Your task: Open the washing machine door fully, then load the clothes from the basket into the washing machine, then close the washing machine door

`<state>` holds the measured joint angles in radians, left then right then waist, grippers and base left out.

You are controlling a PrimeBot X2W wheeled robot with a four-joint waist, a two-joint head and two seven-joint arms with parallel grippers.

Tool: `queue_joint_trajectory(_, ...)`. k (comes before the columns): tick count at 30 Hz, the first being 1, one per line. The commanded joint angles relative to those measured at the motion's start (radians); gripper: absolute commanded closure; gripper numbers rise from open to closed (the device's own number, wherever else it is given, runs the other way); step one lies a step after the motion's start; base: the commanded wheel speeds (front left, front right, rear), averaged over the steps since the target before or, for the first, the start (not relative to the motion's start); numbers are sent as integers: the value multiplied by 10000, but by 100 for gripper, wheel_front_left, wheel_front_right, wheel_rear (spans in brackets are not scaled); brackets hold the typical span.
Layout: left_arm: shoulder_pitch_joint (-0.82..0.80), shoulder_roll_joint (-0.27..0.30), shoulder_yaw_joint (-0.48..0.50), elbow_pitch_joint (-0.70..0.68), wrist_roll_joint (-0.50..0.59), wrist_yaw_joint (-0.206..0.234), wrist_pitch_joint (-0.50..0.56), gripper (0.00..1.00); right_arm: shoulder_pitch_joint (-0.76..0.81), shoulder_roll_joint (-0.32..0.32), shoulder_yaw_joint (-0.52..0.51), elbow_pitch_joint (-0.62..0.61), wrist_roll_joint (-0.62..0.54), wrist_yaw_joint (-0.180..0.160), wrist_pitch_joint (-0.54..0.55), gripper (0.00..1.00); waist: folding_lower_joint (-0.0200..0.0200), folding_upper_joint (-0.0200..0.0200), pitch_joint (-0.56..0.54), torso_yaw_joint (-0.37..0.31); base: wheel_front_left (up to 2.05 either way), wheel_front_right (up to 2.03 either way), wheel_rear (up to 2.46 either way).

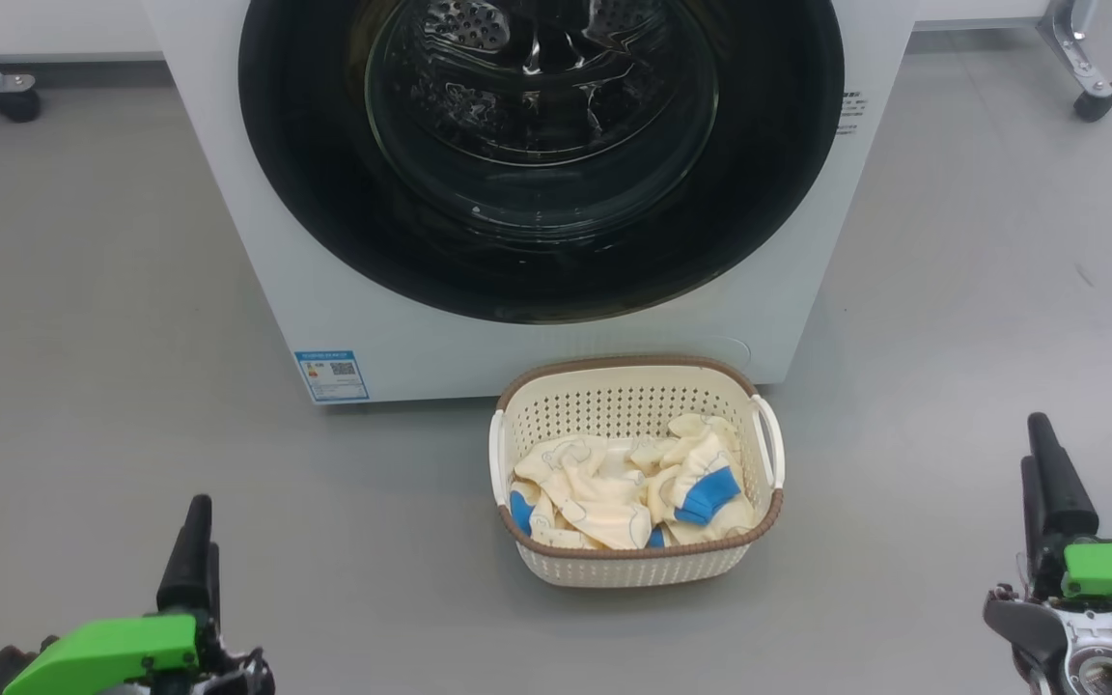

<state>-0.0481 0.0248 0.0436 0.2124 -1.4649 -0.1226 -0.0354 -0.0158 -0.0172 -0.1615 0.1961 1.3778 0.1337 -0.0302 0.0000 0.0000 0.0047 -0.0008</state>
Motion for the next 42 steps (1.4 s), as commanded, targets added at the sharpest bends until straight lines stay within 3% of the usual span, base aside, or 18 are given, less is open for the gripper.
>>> queue_joint_trajectory(1, -553, 144, 189, -466, 134, -33, -97, 0, -607, -167, -39, -499, -253, -12, -139, 0, 0, 0, 0, 5, 0, 0, 0)
queue_joint_trajectory(5, -585, 150, 156, -645, 573, -36, -214, 0, -677, -176, -120, -724, -862, -13, -257, 0, 0, 0, -3, 24, 0, 0, 0)
queue_joint_trajectory(24, -674, 177, 42, -1405, 4833, 33, -742, 0, -748, -216, 542, -1359, -4170, -18, -788, 0, 0, 0, 5, 96, 0, 0, 0)
queue_joint_trajectory(42, -781, 203, -1093, -1754, 9071, 1054, -1270, 0, -866, -339, 1222, -1441, -7642, -22, -1318, 0, 0, 0, -48, 174, 0, 0, 0)
